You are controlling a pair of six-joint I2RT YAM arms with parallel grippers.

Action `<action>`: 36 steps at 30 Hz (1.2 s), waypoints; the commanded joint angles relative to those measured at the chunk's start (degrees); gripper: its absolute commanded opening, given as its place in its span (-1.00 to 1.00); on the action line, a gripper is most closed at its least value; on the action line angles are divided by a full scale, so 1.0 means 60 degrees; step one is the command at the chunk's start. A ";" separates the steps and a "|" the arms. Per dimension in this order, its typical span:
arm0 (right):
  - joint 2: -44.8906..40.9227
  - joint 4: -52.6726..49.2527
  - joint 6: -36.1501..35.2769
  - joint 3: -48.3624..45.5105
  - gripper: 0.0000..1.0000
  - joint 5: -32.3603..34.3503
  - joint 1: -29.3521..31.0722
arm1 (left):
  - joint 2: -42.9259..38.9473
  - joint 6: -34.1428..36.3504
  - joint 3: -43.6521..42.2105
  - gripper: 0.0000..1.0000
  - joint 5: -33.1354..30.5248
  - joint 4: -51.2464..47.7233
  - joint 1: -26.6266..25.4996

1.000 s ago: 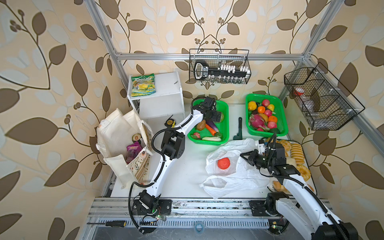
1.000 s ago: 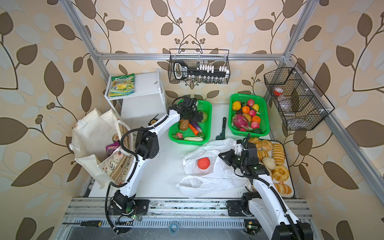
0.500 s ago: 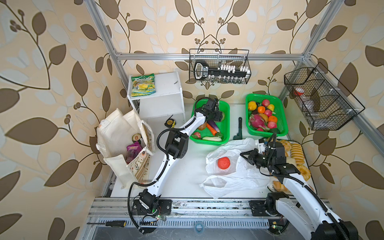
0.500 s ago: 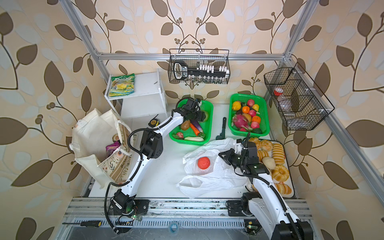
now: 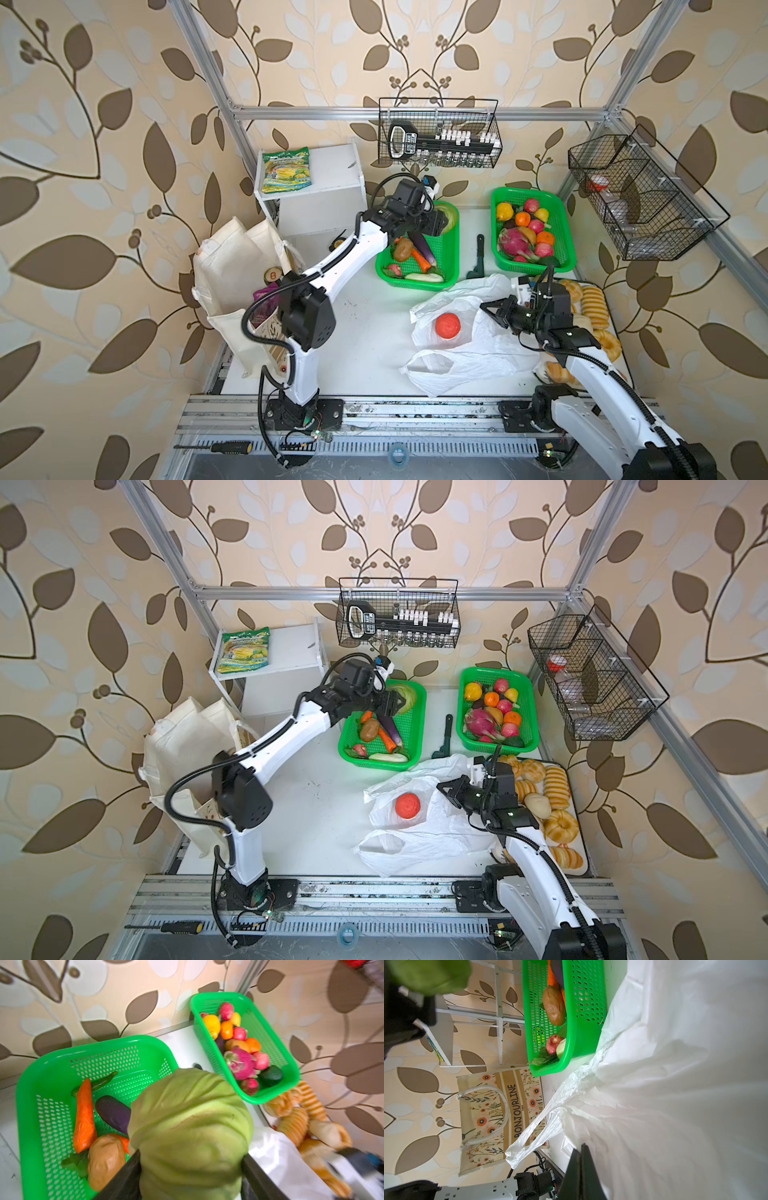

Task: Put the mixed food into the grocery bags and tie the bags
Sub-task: 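Carry the green cabbage over the open plastic bag with the left gripper, then lower the cabbage into the bag and open the left gripper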

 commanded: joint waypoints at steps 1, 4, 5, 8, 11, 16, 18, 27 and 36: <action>-0.0170 0.0323 0.0257 0.0271 -1.00 -0.0098 -0.0026 | -0.1493 -0.0211 -0.1685 0.32 0.1060 0.0410 -0.0148; -0.0211 0.0476 0.0409 0.0235 -1.00 -0.0093 -0.0023 | -0.2713 -0.0275 -0.3340 0.29 0.1729 0.0475 -0.0584; -0.0175 0.0506 0.0421 0.0248 -1.00 -0.0110 -0.0021 | -0.3101 -0.0237 -0.3908 0.29 0.1982 0.0530 -0.0814; -0.0148 0.0509 0.0429 0.0292 -1.00 -0.0126 -0.0021 | -0.4350 -0.0552 -0.5354 0.28 0.2663 0.0893 -0.1492; -0.0099 0.0574 0.0461 0.0279 -1.00 -0.0112 -0.0021 | -0.4968 -0.0830 -0.6231 0.26 0.2814 0.1000 -0.2109; -0.0091 0.0654 0.0548 0.0313 -1.00 -0.0184 -0.0021 | -0.4670 -0.0709 -0.6324 0.26 0.2079 0.0033 -0.2672; -0.0141 0.0695 0.0598 0.0303 -1.00 -0.0222 -0.0021 | -0.4295 -0.0577 -0.6137 0.26 0.1653 -0.0334 -0.2816; -0.0395 0.0936 0.1053 0.0220 -1.00 -0.0655 -0.0021 | -0.2215 -0.0193 -0.4868 0.26 -0.0244 -0.0858 -0.3585; -0.0596 0.2620 0.2715 -0.0316 -1.00 -0.1399 -0.0035 | -0.1548 -0.1441 -0.4869 0.37 0.0129 0.0865 -0.3807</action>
